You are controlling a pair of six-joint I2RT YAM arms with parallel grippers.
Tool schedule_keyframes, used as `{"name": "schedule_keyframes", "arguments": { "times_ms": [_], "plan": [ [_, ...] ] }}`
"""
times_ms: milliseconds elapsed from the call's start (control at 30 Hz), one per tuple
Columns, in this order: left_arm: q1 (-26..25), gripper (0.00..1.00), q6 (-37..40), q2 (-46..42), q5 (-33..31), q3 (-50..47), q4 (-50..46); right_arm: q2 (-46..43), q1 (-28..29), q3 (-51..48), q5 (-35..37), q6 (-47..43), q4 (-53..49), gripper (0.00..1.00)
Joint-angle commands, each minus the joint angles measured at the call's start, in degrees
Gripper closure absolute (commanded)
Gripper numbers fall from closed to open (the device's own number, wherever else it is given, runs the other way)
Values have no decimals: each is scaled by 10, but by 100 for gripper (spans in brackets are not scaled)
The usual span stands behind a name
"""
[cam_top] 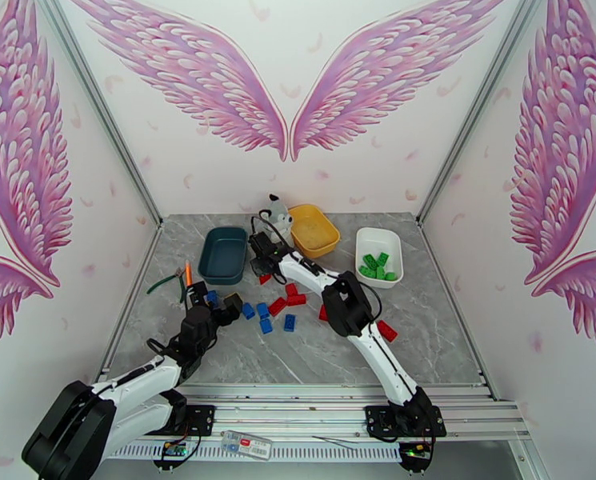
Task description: Sort the legos into containers by color
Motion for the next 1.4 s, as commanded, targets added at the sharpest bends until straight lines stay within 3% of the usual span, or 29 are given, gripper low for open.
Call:
{"name": "schedule_keyframes", "arguments": {
  "times_ms": [0,200,400,600,833,1100,1367],
  "plan": [
    [-3,1,12,27,26,38,26,-75,2,-64,-29,22,53,72],
    [-40,1,27,99,36,96,52,-186,2,-194,-23,30,112,74],
    [-87,1,36,168,23,149,89,-285,-14,-300,59,42,108,76],
    [-117,1,46,244,45,216,102,-389,-87,-440,87,83,131,78],
    [-172,1,65,388,105,367,77,-518,-203,-583,83,128,168,77],
    [-231,1,79,491,120,490,38,-533,-328,-597,69,162,145,75],
    [-237,1,103,439,69,445,33,-472,-376,-528,70,152,104,63]
  ]
}}
